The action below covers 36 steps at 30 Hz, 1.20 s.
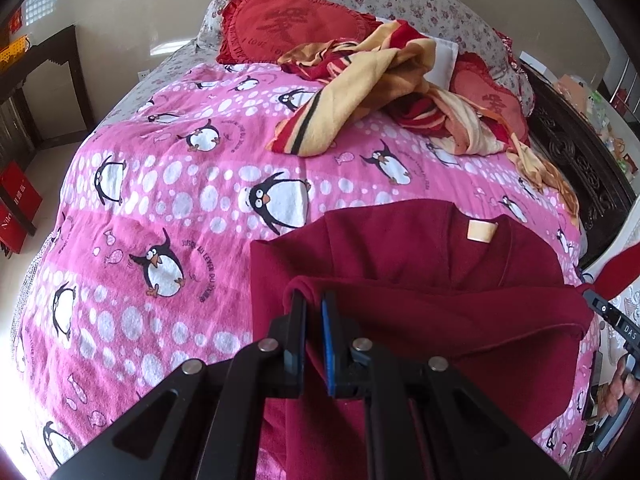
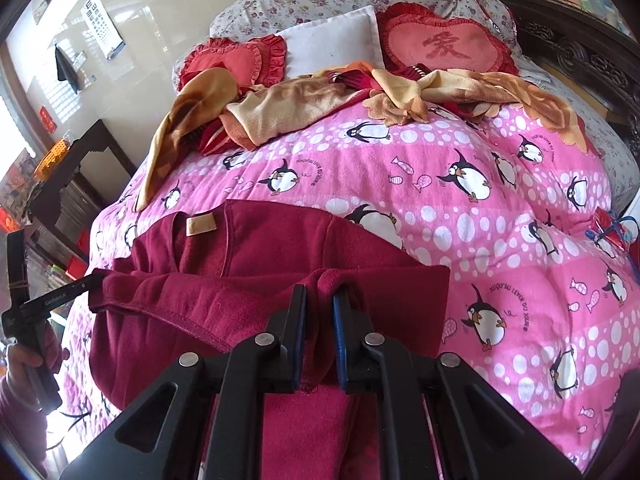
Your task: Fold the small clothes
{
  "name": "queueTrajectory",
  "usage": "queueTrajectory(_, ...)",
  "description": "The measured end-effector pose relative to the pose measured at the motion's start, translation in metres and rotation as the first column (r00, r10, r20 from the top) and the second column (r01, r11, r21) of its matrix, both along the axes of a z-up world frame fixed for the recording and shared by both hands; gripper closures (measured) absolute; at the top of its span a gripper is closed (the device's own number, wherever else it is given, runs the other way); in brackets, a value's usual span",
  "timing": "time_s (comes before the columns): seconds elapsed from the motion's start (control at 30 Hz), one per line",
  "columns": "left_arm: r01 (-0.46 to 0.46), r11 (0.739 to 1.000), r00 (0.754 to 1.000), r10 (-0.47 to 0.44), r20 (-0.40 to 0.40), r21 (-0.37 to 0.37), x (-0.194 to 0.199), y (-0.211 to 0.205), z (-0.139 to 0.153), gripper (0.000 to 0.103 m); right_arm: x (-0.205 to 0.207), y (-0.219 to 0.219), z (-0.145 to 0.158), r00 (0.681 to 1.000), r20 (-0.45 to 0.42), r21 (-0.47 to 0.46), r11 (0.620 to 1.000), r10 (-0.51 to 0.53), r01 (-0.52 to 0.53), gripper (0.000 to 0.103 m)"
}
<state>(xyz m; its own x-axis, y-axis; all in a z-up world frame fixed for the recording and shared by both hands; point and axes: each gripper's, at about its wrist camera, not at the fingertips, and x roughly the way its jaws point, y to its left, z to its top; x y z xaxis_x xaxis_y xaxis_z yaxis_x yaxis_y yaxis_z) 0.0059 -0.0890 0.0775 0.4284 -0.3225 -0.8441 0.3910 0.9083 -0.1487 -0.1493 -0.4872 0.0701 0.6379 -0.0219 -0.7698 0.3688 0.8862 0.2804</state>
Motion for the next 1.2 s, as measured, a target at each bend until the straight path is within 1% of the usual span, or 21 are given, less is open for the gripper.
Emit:
queueTrajectory(0.1, -0.011, 1.0, 1.0, 0.011, -0.002, 0.01, 0.004, -0.003, -0.007, 0.096, 0.01, -0.005, -0.008, 1.0, -0.008, 0.002, 1.0, -0.015, 0.015, 0.103)
queueTrajectory(0.2, -0.015, 1.0, 1.0, 0.015, 0.001, 0.027, 0.007, -0.007, -0.015, 0.094, 0.02, -0.013, -0.023, 0.999, -0.029, 0.041, 0.999, -0.034, 0.035, 0.103)
queueTrajectory(0.27, -0.012, 0.999, 1.0, 0.012, 0.006, 0.029, 0.007, -0.008, -0.017, 0.091, 0.023, -0.019, -0.03, 0.999, -0.028, 0.088, 0.995, -0.045, 0.048, 0.103)
queueTrajectory(0.33, -0.002, 1.0, 1.0, 0.002, -0.01, 0.013, 0.008, -0.007, -0.014, 0.089, 0.017, -0.025, -0.029, 0.998, -0.003, 0.151, 0.987, -0.06, 0.059, 0.1)
queueTrajectory(0.37, -0.001, 1.0, 1.0, 0.001, -0.023, 0.0, 0.009, -0.005, -0.012, 0.083, 0.011, -0.026, -0.025, 0.997, 0.02, 0.176, 0.982, -0.069, 0.064, 0.098)
queueTrajectory(0.4, -0.003, 1.0, 1.0, 0.003, -0.03, -0.013, 0.009, -0.003, -0.008, 0.065, 0.005, -0.026, -0.021, 0.996, 0.04, 0.187, 0.98, -0.076, 0.067, 0.094)
queueTrajectory(0.43, -0.012, 1.0, 1.0, 0.011, -0.023, -0.024, 0.009, 0.001, -0.003, 0.052, 0.0, -0.025, -0.017, 0.995, 0.052, 0.177, 0.981, -0.087, 0.076, 0.091)
queueTrajectory(0.47, -0.023, 0.999, 1.0, 0.023, -0.004, -0.044, 0.007, 0.006, 0.004, 0.034, -0.008, -0.023, -0.01, 0.992, 0.065, 0.143, 0.985, -0.104, 0.094, 0.089)
queueTrajectory(0.5, -0.03, 0.997, 0.999, 0.032, 0.019, -0.071, 0.005, 0.011, 0.012, 0.031, -0.014, -0.021, -0.006, 0.991, 0.073, 0.12, 0.988, -0.109, 0.099, 0.089)
queueTrajectory(0.53, -0.037, 0.995, 0.998, 0.041, 0.043, -0.097, 0.002, 0.017, 0.02, 0.031, -0.022, -0.019, -0.001, 0.991, 0.085, 0.102, 0.99, -0.104, 0.095, 0.089)
queueTrajectory(0.57, -0.036, 0.994, 0.997, 0.042, 0.06, -0.105, -0.001, 0.02, 0.027, 0.031, -0.028, -0.017, 0.001, 0.991, 0.093, 0.099, 0.992, -0.092, 0.083, 0.089)
queueTrajectory(0.63, -0.015, 0.995, 0.997, 0.023, 0.079, -0.1, -0.008, 0.024, 0.034, 0.031, -0.035, -0.01, 0.002, 0.995, 0.09, 0.076, 0.996, -0.05, 0.043, 0.089)
queueTrajectory(0.73, 0.013, 0.998, 0.995, -0.007, 0.097, -0.058, -0.017, 0.021, 0.031, 0.031, -0.032, 0.01, -0.003, 0.999, 0.025, -0.029, 0.999, 0.039, -0.038, 0.09)
queueTrajectory(0.8, 0.031, 0.999, 0.997, -0.03, 0.078, -0.018, -0.017, 0.012, 0.021, 0.031, -0.021, 0.021, -0.006, 0.997, 0.002, -0.088, 0.993, 0.08, -0.08, 0.09)
queueTrajectory(0.83, 0.033, 0.999, 0.998, -0.033, 0.063, 0.0, -0.015, 0.008, 0.015, 0.031, -0.015, 0.024, -0.007, 0.996, 0.004, -0.098, 0.991, 0.088, -0.087, 0.09)
queueTrajectory(0.93, 0.013, 1.0, 0.999, -0.013, 0.046, -0.003, -0.006, 0.0, 0.0, 0.031, 0.01, 0.021, -0.003, 0.996, 0.051, -0.081, 0.995, 0.071, -0.066, 0.09)
queueTrajectory(1.0, -0.02, 1.0, 0.999, 0.02, 0.035, 0.005, 0.006, -0.005, -0.007, 0.031, 0.03, 0.014, 0.0, 0.996, 0.078, -0.085, 0.996, 0.049, -0.042, 0.09)
queueTrajectory(1.07, -0.058, 0.998, 0.998, 0.058, 0.013, -0.005, 0.022, -0.009, -0.015, 0.031, 0.048, 0.007, 0.0, 0.996, 0.089, -0.08, 0.997, 0.02, -0.013, 0.09)
queueTrajectory(1.1, -0.073, 0.997, 0.997, 0.073, -0.002, -0.004, 0.029, -0.011, -0.019, 0.031, 0.059, -0.001, -0.005, 0.996, 0.084, -0.064, 0.998, 0.008, -0.002, 0.09)
queueTrajectory(1.2, -0.096, 0.995, 0.994, 0.097, -0.049, 0.027, 0.048, -0.017, -0.035, 0.03, 0.085, -0.018, -0.026, 0.999, 0.012, -0.021, 0.999, -0.046, 0.046, 0.09)
